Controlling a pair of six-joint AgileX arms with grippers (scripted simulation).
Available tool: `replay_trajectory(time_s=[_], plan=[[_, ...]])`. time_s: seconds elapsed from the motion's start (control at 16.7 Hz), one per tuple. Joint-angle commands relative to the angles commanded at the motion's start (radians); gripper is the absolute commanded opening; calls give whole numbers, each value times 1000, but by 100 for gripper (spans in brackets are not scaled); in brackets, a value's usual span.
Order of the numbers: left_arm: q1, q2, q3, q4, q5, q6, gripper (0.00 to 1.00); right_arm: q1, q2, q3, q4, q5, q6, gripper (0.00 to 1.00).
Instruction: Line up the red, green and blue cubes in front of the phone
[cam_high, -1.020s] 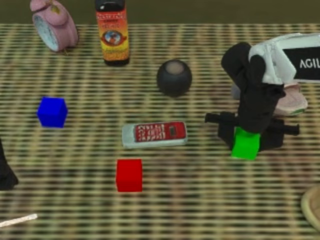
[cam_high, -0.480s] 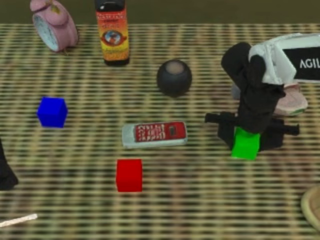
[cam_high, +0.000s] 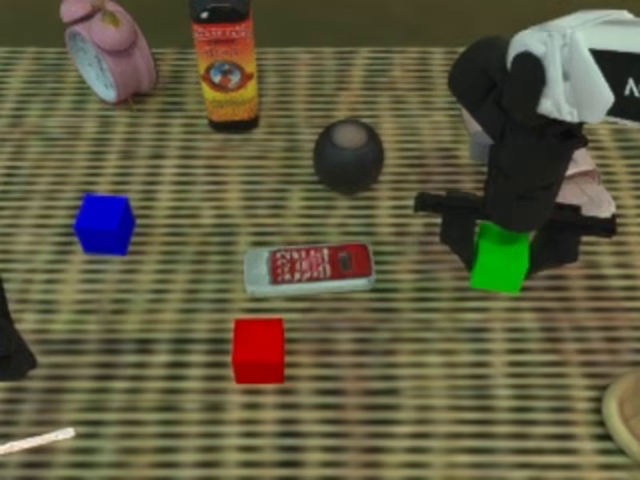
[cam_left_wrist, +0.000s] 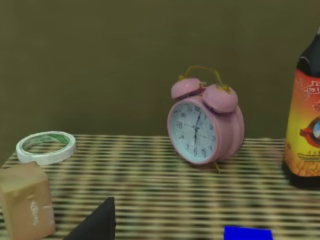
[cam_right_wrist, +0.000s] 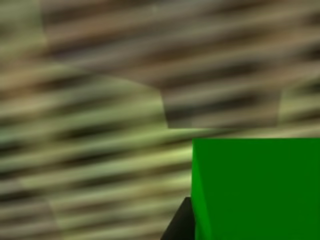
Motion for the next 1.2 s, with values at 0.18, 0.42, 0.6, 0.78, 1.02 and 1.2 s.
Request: replay_trajectory(time_s=[0.18, 0.42, 0.6, 0.78, 1.02, 1.2], plan=[[0, 0, 0, 0, 0, 0, 100, 1, -26, 27, -42, 0, -2, 0], [0, 0, 0, 0, 0, 0, 100, -1, -23, 26, -40, 0, 1, 0], [0, 0, 0, 0, 0, 0, 100, 63, -14, 53, -59, 0, 31, 0], [0, 0, 0, 0, 0, 0, 100, 175, -2, 95, -92, 0, 88, 0], [0, 0, 0, 0, 0, 0, 100, 333, 11, 150, -135, 0, 162, 0], [0, 0, 0, 0, 0, 0, 100, 384, 13, 169, -149, 0, 188, 0]])
